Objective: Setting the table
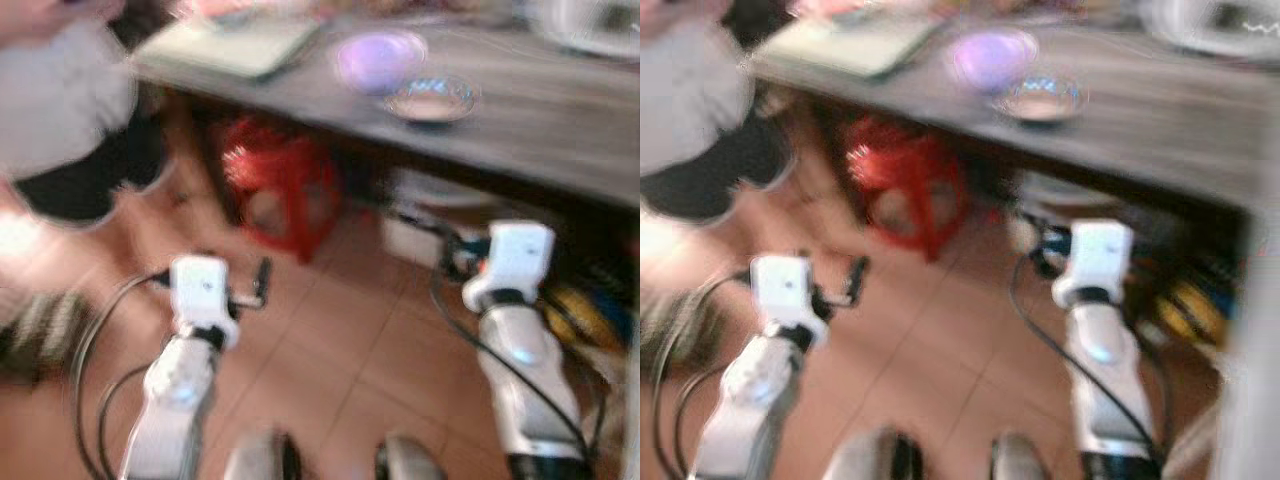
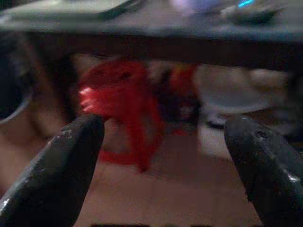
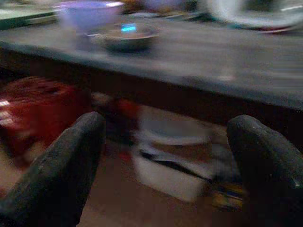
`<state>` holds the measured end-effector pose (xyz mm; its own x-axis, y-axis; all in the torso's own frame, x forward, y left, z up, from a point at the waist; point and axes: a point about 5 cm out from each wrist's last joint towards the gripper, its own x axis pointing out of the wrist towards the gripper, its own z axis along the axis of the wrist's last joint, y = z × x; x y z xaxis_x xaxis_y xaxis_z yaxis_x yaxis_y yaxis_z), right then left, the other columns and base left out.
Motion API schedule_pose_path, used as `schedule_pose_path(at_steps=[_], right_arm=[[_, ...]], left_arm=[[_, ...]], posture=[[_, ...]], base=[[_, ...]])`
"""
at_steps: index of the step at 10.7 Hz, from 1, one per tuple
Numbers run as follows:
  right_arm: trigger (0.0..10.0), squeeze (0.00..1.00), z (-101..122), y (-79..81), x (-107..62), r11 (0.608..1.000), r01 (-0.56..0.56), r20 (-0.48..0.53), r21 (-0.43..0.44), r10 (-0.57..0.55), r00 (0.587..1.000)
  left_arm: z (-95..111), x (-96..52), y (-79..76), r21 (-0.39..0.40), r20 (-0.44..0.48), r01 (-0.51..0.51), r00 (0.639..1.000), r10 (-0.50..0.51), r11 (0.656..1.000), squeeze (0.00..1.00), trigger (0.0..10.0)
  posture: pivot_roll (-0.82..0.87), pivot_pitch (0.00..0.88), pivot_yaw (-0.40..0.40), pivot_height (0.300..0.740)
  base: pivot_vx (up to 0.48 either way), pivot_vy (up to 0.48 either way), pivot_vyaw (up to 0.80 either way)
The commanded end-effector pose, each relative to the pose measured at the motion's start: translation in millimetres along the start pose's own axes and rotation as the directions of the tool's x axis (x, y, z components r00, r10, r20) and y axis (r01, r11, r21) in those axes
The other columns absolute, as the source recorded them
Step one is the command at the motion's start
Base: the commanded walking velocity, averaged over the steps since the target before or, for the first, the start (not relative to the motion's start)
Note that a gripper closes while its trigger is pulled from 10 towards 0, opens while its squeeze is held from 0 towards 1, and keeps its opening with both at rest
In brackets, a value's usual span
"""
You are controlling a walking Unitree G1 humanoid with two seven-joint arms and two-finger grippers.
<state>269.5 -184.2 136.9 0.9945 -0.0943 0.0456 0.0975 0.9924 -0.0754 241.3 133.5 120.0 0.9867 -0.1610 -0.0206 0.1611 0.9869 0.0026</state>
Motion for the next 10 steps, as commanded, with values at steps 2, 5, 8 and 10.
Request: schedule_pose_path(at_steps=[2, 5, 8, 10], right_arm=[[10.0, 0.0, 0.6, 8.1, 0.1, 0.999, -0.025, -0.003, 0.02, 0.025, 1.0], [10.0, 0.0, 3.4, 7.3, 0.0, 0.998, -0.033, 0.009, 0.062, 0.032, 0.999], [10.0, 0.0, 6.9, 9.2, 0.8, 0.996, -0.054, 0.028, 0.071, 0.052, 0.998], [10.0, 0.0, 3.1, 11.6, 3.2, 0.999, -0.042, -0.018, 0.027, 0.043, 0.999]], left_arm=[[-1.0, -3.8, 8.0, 0.008, -0.009, -0.008, 1.0, 0.008, 1.0, 0.0, 10.0], [0.2, -3.9, 6.1, 0.013, -0.006, 0.006, 1.0, -0.005, 1.0, 0.0, 10.0], [0.2, -4.3, 4.9, 0.002, -0.005, 0.006, 1.0, -0.006, 1.0, 0.0, 10.0], [0.4, -4.4, 4.9, 0.0, -0.004, 0.006, 1.0, -0.006, 1.0, 0.0, 10.0]], posture=[[-0.01, 0.15, 0.069, 0.74], [-0.01, 0.155, 0.068, 0.74], [-0.01, 0.159, 0.064, 0.74], [-0.01, 0.161, 0.064, 0.74]], base=[[0.0, 0.0, -0.78], [0.0, 0.0, -0.79], [0.0, -0.35, -0.27], [0.0, -0.422, 0.0]])
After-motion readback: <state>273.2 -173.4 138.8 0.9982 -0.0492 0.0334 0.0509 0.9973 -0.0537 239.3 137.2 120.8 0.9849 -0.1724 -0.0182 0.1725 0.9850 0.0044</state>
